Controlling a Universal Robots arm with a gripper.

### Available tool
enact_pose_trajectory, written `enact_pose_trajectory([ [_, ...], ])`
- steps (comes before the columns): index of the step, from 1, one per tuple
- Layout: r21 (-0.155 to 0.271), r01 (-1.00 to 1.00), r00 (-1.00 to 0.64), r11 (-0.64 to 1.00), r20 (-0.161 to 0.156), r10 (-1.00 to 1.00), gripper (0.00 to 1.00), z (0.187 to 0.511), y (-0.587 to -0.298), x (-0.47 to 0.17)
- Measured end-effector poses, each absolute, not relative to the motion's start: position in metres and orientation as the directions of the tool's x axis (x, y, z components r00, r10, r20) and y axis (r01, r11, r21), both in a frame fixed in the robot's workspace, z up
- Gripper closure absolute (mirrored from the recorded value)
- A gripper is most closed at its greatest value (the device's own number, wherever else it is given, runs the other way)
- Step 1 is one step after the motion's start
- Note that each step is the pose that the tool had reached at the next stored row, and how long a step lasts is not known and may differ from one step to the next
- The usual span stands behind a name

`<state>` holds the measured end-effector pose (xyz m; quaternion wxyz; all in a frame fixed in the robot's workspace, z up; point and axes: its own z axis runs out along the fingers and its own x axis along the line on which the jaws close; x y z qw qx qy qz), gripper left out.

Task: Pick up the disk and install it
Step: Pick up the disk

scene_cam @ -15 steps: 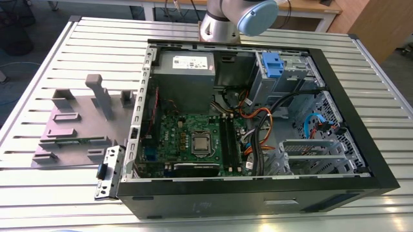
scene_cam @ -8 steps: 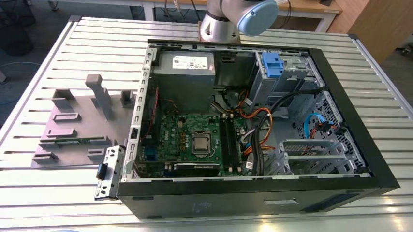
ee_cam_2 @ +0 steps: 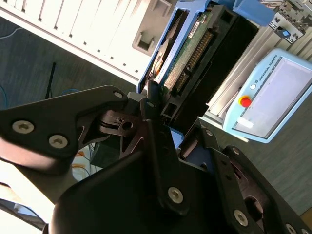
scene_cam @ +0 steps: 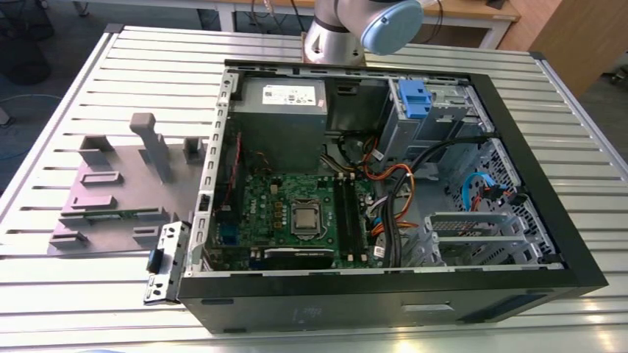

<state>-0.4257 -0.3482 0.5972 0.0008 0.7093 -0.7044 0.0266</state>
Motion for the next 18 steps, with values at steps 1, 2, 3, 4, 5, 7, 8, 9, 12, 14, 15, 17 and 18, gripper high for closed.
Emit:
enact_pose_trajectory([
  [1, -0.036, -0.999, 0.006, -0.008, 0.039, -0.999, 0.64, 0.598, -0.348, -0.426],
  [2, -0.036, -0.999, 0.006, -0.008, 0.039, -0.999, 0.64, 0.598, -0.348, -0.426],
  [3, -0.036, -0.999, 0.006, -0.008, 0.039, -0.999, 0.64, 0.599, -0.348, -0.426],
  [4, -0.036, -0.999, 0.006, -0.008, 0.039, -0.999, 0.64, 0.600, -0.348, -0.426],
  [5, -0.036, -0.999, 0.006, -0.008, 0.039, -0.999, 0.64, 0.600, -0.348, -0.426],
  [7, -0.036, -0.999, 0.006, -0.008, 0.039, -0.999, 0.64, 0.602, -0.348, -0.426],
  [8, -0.036, -0.999, 0.006, -0.008, 0.039, -0.999, 0.64, 0.602, -0.348, -0.426],
  [9, -0.036, -0.999, 0.006, -0.008, 0.039, -0.999, 0.64, 0.603, -0.348, -0.426],
  [12, -0.036, -0.999, 0.006, -0.008, 0.039, -0.999, 0.64, 0.605, -0.348, -0.426],
  [14, -0.036, -0.999, 0.006, -0.008, 0.039, -0.999, 0.64, 0.606, -0.348, -0.426],
  [15, -0.036, -0.999, 0.006, -0.008, 0.039, -0.999, 0.64, 0.607, -0.348, -0.426],
  [17, -0.036, -0.999, 0.006, -0.008, 0.039, -0.999, 0.64, 0.608, -0.348, -0.426],
  [18, -0.036, -0.999, 0.006, -0.008, 0.039, -0.999, 0.64, 0.609, -0.348, -0.426],
])
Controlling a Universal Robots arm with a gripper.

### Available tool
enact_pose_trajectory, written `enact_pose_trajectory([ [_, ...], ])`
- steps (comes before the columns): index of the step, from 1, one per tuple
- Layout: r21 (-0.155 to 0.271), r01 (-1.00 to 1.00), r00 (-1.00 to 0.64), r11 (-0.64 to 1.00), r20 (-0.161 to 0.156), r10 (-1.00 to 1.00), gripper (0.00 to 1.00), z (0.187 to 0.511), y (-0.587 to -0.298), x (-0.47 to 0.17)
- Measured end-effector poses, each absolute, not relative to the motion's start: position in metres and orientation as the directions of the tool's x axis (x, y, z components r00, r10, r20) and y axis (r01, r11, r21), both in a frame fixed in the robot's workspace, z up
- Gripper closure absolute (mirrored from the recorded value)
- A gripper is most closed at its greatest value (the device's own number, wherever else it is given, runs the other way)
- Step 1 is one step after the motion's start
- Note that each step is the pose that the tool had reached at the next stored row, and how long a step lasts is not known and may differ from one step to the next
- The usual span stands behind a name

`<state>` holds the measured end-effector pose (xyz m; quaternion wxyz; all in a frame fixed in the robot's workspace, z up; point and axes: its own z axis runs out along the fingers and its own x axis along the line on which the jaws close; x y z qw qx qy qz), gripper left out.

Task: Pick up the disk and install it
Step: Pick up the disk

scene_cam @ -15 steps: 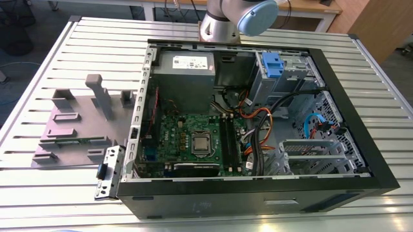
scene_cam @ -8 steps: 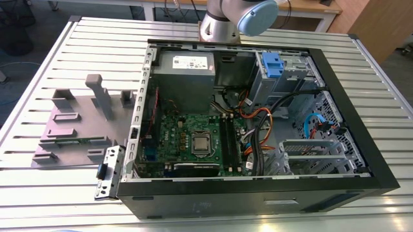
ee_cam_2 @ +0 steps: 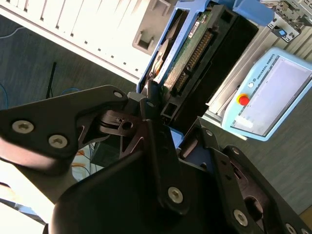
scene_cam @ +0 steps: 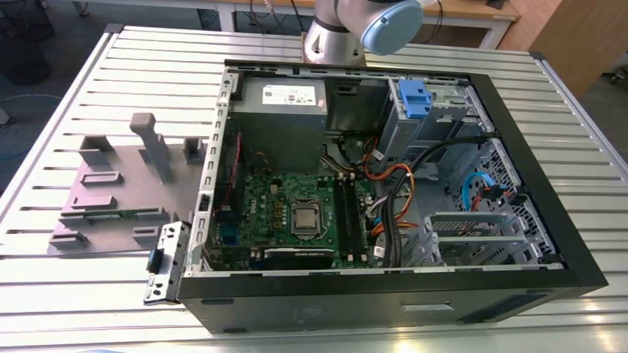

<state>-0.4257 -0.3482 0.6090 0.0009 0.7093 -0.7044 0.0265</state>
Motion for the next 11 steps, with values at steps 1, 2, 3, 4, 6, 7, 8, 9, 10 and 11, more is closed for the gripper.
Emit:
enact_pose_trajectory([
  [1, -0.036, -0.999, 0.006, -0.008, 0.039, -0.999, 0.64, 0.6097, -0.3482, -0.4257],
  [2, -0.036, -0.999, 0.006, -0.008, 0.039, -0.999, 0.64, 0.6103, -0.3483, -0.4257],
  [3, -0.036, -0.999, 0.006, -0.008, 0.039, -0.999, 0.64, 0.6110, -0.3482, -0.4257],
  [4, -0.036, -0.999, 0.006, -0.008, 0.039, -0.999, 0.64, 0.6117, -0.3482, -0.4256],
  [6, -0.036, -0.999, 0.006, -0.008, 0.039, -0.999, 0.64, 0.6129, -0.3482, -0.4257],
  [7, -0.036, -0.999, 0.006, -0.008, 0.039, -0.999, 0.64, 0.6135, -0.3482, -0.4257],
  [8, -0.036, -0.999, 0.006, -0.008, 0.039, -0.999, 0.64, 0.6141, -0.3482, -0.4257],
  [9, -0.036, -0.999, 0.006, -0.008, 0.039, -0.999, 0.64, 0.6148, -0.3482, -0.4257],
  [10, -0.036, -0.999, 0.006, -0.008, 0.039, -0.999, 0.64, 0.6154, -0.3482, -0.4257],
  [11, -0.036, -0.999, 0.006, -0.008, 0.039, -0.999, 0.64, 0.6161, -0.3482, -0.4257],
])
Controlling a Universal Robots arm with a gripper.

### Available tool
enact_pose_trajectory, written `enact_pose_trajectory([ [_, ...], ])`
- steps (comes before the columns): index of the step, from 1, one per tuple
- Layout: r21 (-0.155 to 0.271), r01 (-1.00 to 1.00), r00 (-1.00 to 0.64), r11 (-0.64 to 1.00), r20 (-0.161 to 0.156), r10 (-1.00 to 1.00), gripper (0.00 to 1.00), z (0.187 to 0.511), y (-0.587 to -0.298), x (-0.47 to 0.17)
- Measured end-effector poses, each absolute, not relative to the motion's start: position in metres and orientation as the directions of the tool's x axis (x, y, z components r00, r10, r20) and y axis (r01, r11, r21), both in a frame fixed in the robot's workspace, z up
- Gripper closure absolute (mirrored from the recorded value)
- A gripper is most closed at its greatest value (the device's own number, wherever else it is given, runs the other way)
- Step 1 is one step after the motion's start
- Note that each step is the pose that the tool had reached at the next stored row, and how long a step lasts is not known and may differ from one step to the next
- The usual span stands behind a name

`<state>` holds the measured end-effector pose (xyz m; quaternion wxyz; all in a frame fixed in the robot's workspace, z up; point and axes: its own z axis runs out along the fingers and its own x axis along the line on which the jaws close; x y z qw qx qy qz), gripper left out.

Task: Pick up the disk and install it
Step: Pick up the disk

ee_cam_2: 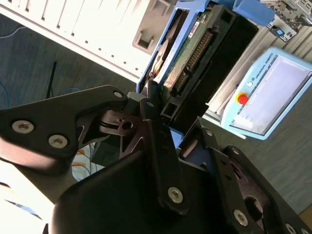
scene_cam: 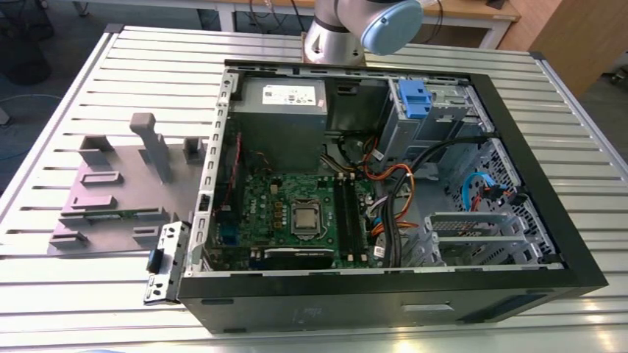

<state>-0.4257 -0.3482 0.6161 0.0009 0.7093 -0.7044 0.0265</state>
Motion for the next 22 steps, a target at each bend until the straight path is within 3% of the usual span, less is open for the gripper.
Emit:
enact_pose_trajectory([
  [22, -0.036, -0.999, 0.006, -0.008, 0.039, -0.999, 0.64, 0.629, -0.348, -0.426],
])
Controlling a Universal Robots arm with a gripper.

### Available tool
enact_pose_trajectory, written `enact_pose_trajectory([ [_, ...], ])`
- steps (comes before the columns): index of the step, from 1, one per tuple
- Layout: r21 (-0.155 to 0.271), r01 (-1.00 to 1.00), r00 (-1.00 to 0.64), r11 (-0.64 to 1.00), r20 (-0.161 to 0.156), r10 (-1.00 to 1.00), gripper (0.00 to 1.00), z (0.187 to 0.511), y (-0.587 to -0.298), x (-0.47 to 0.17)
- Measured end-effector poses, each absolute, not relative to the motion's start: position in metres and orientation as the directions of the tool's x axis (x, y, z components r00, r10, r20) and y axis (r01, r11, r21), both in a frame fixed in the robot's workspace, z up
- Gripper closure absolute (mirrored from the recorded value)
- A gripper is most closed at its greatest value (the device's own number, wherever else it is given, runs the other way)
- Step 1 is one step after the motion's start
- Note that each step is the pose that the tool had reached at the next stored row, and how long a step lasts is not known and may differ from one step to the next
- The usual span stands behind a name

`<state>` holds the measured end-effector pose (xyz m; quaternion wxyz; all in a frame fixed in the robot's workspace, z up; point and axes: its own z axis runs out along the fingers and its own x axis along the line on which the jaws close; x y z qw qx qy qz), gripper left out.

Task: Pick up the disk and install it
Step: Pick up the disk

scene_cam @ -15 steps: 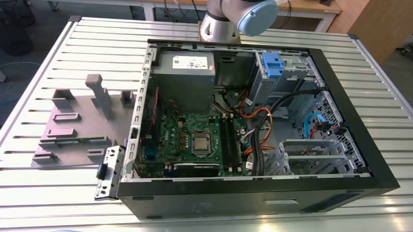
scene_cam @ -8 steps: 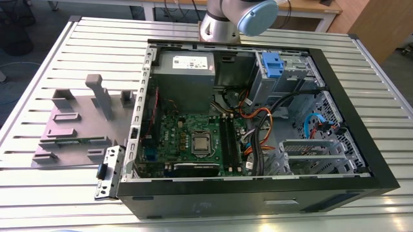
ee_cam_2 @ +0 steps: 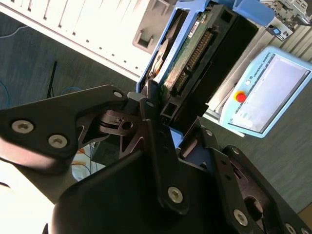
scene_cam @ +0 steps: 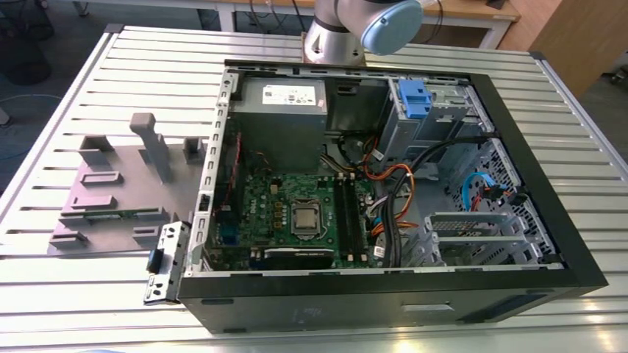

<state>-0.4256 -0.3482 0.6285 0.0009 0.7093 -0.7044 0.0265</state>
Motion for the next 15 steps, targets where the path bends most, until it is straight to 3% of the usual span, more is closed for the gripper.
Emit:
enact_pose_trajectory([
  [15, -0.036, -0.999, 0.006, -0.008, 0.039, -0.999, 0.64, 0.6360, -0.3482, -0.4257],
])
